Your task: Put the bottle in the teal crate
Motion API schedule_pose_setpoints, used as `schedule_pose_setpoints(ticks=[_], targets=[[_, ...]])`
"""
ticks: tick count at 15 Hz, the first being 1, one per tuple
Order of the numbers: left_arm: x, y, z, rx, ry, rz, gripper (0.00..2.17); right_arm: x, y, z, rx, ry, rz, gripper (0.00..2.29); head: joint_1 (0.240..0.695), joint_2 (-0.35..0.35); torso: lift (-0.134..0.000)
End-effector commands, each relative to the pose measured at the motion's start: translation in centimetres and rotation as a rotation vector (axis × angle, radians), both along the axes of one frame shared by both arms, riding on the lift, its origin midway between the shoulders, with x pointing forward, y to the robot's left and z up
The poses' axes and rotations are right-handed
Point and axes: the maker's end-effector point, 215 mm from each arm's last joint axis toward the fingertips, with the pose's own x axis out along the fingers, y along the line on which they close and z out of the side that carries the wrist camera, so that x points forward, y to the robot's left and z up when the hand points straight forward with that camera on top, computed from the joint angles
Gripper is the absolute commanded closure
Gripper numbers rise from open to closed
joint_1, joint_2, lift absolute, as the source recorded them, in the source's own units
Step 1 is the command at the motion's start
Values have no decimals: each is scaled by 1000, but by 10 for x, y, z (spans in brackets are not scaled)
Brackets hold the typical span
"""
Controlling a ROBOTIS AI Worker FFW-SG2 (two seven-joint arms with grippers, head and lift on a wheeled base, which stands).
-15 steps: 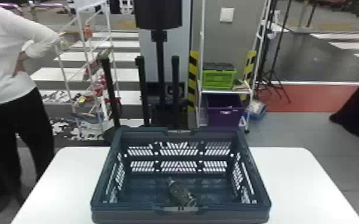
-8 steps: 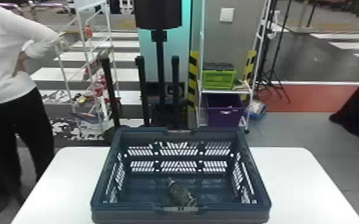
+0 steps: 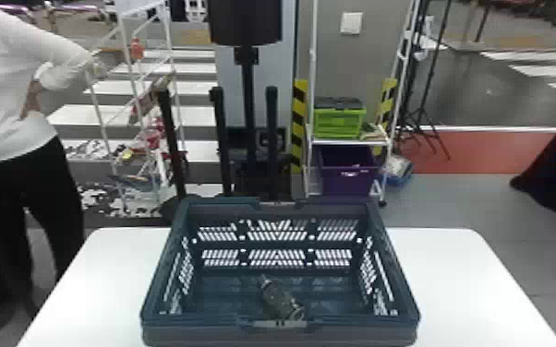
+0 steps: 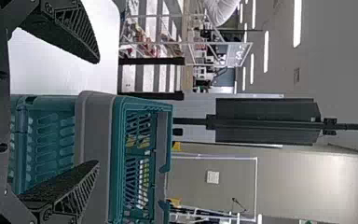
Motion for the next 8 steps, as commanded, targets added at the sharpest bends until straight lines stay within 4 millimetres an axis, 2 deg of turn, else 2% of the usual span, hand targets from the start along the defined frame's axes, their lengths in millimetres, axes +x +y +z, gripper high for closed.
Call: schedule_pose_setpoints(ticks=[1,8], targets=[[-4,-1,4,5,-13,-3,113,-4,1,-2,1,7,3,73,499,0,0],[-12,0,16,-10,-49,-5,117,-11,7,-4,-5,8,12,83,499,0,0]])
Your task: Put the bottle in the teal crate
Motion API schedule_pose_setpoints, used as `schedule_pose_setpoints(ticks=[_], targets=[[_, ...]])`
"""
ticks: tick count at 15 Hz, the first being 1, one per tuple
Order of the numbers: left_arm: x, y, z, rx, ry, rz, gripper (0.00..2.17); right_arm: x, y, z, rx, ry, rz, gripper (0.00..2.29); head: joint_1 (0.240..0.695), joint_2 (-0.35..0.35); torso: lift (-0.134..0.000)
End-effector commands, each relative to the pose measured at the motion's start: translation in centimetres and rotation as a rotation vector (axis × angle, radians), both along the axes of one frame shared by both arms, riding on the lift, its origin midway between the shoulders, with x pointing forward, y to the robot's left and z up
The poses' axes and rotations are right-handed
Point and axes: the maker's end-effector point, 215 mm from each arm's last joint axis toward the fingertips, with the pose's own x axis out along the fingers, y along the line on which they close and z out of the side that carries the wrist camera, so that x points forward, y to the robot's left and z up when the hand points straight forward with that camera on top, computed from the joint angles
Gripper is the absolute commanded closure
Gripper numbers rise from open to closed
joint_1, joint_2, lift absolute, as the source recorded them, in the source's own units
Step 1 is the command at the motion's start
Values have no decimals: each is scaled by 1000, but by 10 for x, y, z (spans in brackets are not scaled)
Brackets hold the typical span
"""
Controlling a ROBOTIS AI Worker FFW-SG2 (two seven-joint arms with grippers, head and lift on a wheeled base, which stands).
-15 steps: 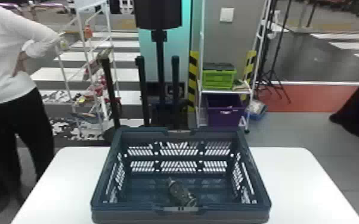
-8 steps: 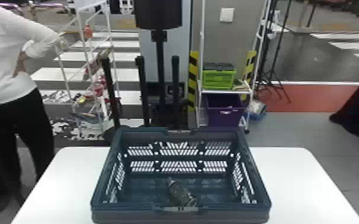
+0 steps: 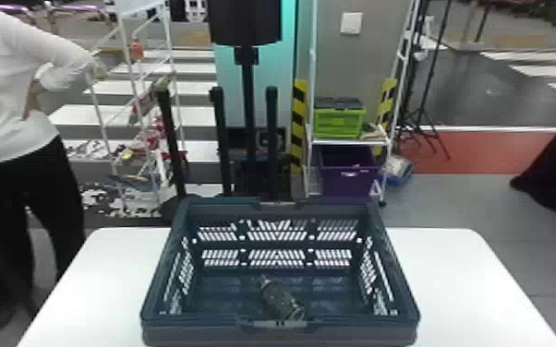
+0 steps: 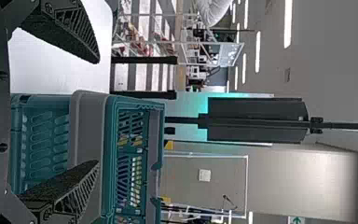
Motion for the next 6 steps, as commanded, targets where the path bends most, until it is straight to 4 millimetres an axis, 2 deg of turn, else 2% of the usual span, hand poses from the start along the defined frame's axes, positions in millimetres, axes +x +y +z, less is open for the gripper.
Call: schedule_pose_setpoints(ticks=[1,6], targets=[[-2,1,6,-6,-15,1,117,-2,3,-1,-2,4,5,83,499,0,0],[-5,0,6,-8,-16,-5,117,-5,6,0,-1,4,9,83,499,0,0]])
